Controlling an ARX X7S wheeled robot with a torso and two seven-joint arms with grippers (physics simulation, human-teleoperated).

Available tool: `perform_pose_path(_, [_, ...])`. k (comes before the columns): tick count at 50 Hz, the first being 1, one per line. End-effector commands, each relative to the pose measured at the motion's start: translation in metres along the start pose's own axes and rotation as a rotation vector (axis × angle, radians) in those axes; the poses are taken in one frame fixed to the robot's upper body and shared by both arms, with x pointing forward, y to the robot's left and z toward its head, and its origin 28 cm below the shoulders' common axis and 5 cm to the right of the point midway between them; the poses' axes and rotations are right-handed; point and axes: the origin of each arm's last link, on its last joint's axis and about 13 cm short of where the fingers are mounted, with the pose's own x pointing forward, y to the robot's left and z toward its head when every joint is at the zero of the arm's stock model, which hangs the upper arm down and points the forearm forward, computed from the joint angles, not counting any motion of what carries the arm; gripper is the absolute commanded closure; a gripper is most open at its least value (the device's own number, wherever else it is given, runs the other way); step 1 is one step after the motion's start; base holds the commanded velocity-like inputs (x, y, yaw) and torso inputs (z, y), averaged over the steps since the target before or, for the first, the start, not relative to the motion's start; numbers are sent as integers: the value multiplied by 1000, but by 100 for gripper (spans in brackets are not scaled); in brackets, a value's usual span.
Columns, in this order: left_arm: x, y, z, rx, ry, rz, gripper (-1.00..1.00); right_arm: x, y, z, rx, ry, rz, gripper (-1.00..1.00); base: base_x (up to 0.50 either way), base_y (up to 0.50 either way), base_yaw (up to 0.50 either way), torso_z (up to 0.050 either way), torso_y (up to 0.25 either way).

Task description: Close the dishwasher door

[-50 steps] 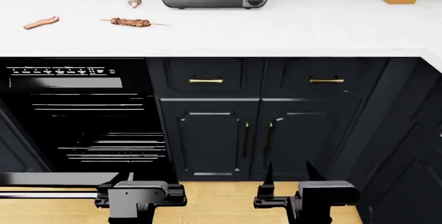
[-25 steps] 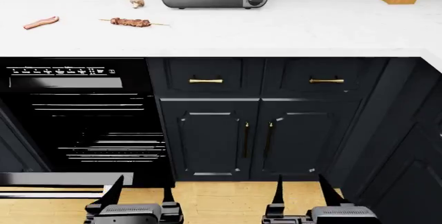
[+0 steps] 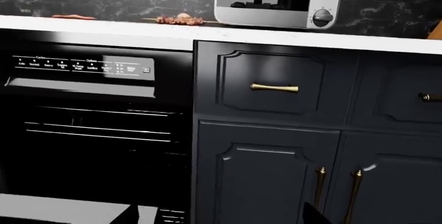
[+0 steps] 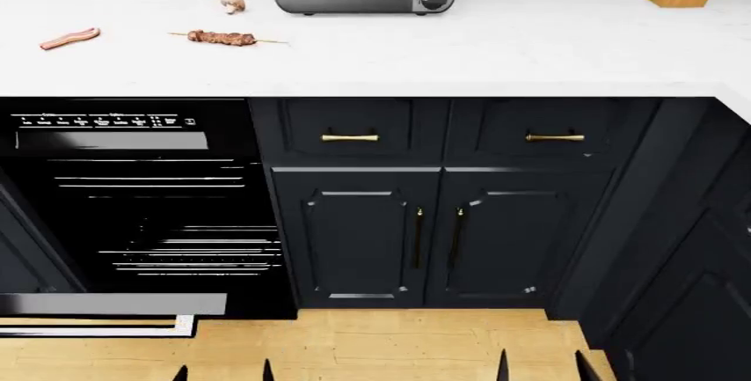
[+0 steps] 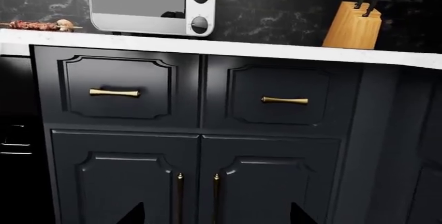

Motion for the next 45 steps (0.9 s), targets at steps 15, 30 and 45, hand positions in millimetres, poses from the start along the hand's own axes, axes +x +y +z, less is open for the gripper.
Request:
perform_pose_path(15, [-58, 2, -13, 25, 16, 46, -100, -50, -11, -12, -13, 34, -8, -100, 0, 0, 0, 0, 0])
perform_pose_path(30, [-76, 7, -14, 22, 43, 69, -100, -59, -11, -12, -27, 55, 15, -100, 0, 0, 0, 0, 0])
perform_pose_path(45, [-77, 7, -14, 17, 43, 72, -100, -59, -12, -14, -40, 79, 32, -100, 0, 0, 0, 0, 0])
